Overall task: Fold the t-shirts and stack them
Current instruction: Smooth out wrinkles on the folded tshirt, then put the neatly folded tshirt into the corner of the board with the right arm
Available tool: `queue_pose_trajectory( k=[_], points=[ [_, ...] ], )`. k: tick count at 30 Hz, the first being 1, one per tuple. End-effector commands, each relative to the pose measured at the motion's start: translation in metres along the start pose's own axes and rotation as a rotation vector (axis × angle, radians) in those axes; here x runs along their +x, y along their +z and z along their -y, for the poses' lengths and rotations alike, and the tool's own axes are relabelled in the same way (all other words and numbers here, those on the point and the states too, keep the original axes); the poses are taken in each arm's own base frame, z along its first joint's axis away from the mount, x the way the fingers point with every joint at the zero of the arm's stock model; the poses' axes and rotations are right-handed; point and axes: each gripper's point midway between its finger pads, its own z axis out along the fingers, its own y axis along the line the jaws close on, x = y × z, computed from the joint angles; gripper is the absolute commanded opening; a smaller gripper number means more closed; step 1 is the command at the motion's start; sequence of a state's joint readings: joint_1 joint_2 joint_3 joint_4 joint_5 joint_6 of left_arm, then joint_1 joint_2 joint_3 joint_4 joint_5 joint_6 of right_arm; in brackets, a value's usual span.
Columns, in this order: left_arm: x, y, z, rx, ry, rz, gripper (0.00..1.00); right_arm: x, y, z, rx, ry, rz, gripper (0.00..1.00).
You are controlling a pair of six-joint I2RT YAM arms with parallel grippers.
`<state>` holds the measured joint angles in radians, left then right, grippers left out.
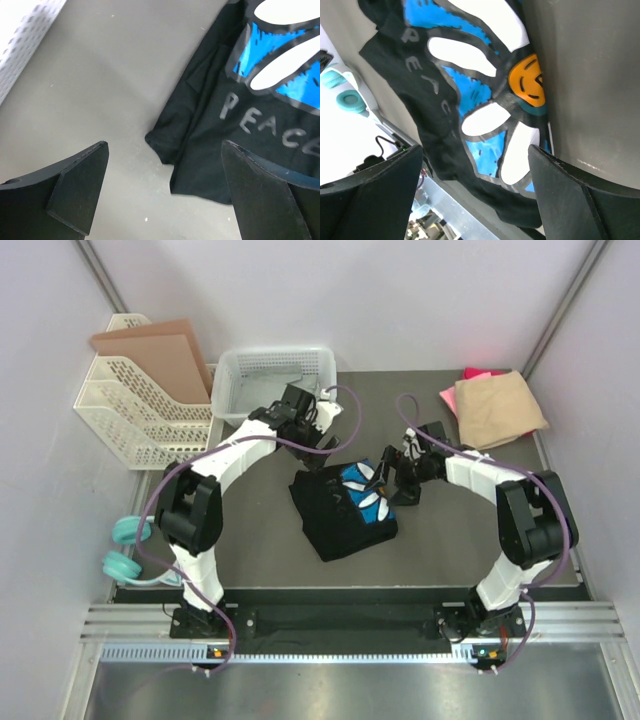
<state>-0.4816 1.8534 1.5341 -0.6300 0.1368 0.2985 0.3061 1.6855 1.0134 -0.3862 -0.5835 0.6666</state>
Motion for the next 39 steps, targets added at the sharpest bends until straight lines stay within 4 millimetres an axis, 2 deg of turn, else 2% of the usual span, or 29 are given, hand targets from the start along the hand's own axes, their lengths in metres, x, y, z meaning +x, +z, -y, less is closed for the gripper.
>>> queue_pose_trajectory(
  k=[1,5,7,11,15,21,25,28,32,39],
  points=[
    [-0.018,0.006,-0.004,0.001,0.029,0.041,0.99,-0.009,-0.011,-0.007,-0.009,-0.01,0.065,0.85],
    [-0.004,0.011,0.0,0.008,0.031,0.024,0.99,-0.003,-0.018,0.001,0.038,0.0,0.077,0.85],
    [0.01,0.015,0.003,0.01,0.036,0.002,0.99,0.0,-0.024,0.003,0.053,-0.001,0.09,0.85],
    [0.025,0.017,0.004,0.0,0.054,-0.012,0.99,0.016,-0.03,0.011,0.06,0.014,0.095,0.85],
    [0.036,0.019,0.01,0.03,0.061,-0.041,0.99,0.034,-0.036,0.01,0.025,0.049,0.092,0.85],
    [0.036,0.025,0.007,0.018,0.061,-0.046,0.99,0.056,-0.042,0.008,-0.02,0.065,0.083,0.85],
    [0.038,0.026,0.01,0.032,0.043,-0.048,0.99,0.062,-0.04,0.009,-0.018,0.056,0.072,0.86],
    [0.039,0.018,0.019,0.076,0.056,-0.05,0.99,0.063,-0.037,0.006,-0.001,0.03,0.069,0.85],
    [0.035,0.008,0.01,0.051,0.029,-0.031,0.99,0.062,-0.032,-0.001,0.014,-0.016,0.066,0.85],
    [0.04,0.013,-0.002,0.031,0.005,-0.045,0.99,0.07,-0.016,-0.001,0.034,-0.019,0.028,0.83]
  ],
)
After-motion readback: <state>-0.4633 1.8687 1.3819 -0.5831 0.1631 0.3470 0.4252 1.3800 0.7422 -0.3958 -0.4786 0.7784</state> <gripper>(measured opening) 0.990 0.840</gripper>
